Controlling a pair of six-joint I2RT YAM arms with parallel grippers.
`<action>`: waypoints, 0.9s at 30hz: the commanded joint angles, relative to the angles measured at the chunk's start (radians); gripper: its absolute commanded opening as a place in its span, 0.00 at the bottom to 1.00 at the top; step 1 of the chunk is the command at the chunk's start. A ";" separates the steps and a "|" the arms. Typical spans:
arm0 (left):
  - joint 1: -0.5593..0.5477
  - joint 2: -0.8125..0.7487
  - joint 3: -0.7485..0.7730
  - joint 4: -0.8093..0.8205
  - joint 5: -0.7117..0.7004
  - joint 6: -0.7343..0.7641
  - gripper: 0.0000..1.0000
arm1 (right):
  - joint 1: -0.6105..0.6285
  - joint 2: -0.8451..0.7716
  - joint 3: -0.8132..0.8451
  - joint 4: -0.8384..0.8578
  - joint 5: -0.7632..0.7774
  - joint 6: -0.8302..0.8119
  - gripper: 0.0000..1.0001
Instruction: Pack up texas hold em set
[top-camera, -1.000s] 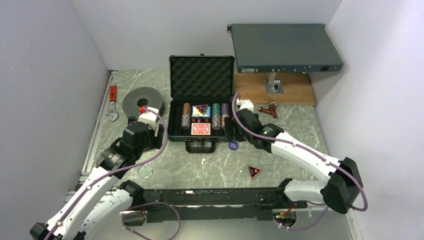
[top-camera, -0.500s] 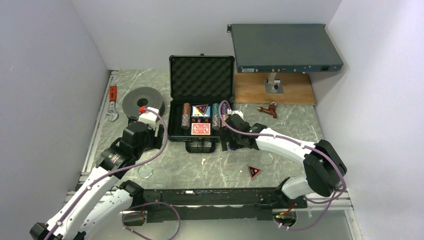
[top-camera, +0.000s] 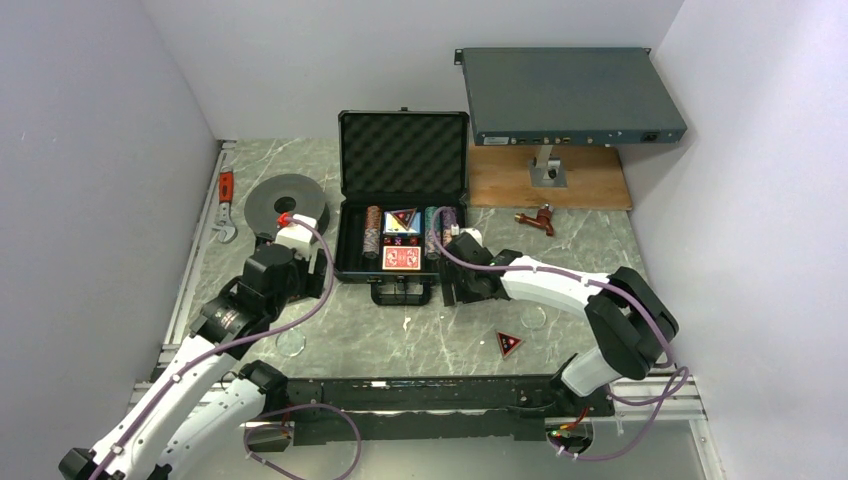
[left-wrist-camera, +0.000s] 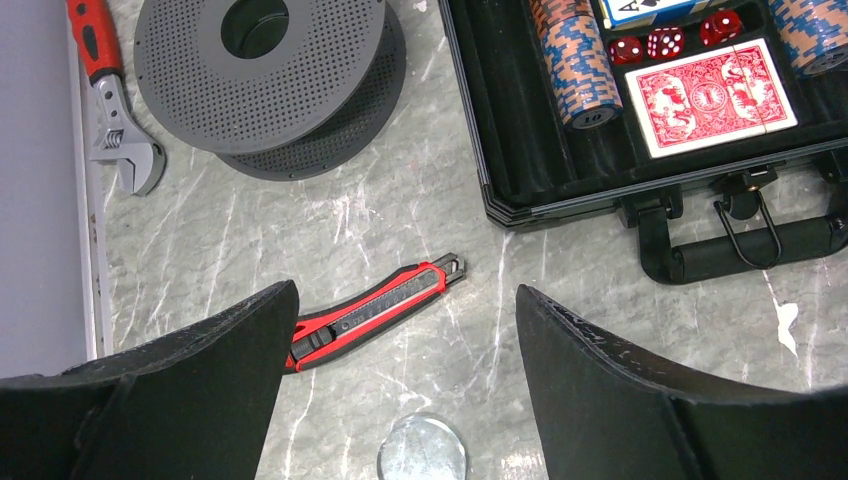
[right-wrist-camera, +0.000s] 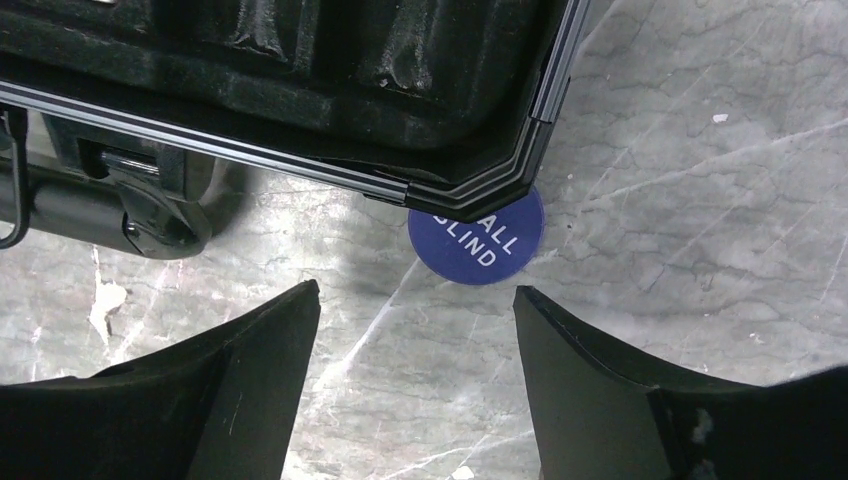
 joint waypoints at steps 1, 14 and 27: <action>0.004 -0.011 0.023 0.020 0.004 0.004 0.85 | -0.001 0.007 -0.020 0.060 0.029 0.011 0.74; 0.004 -0.004 0.024 0.020 0.006 0.005 0.85 | -0.023 0.013 -0.060 0.114 0.088 0.019 0.73; 0.004 0.005 0.025 0.020 0.005 0.007 0.85 | -0.041 0.061 -0.071 0.171 0.055 0.001 0.70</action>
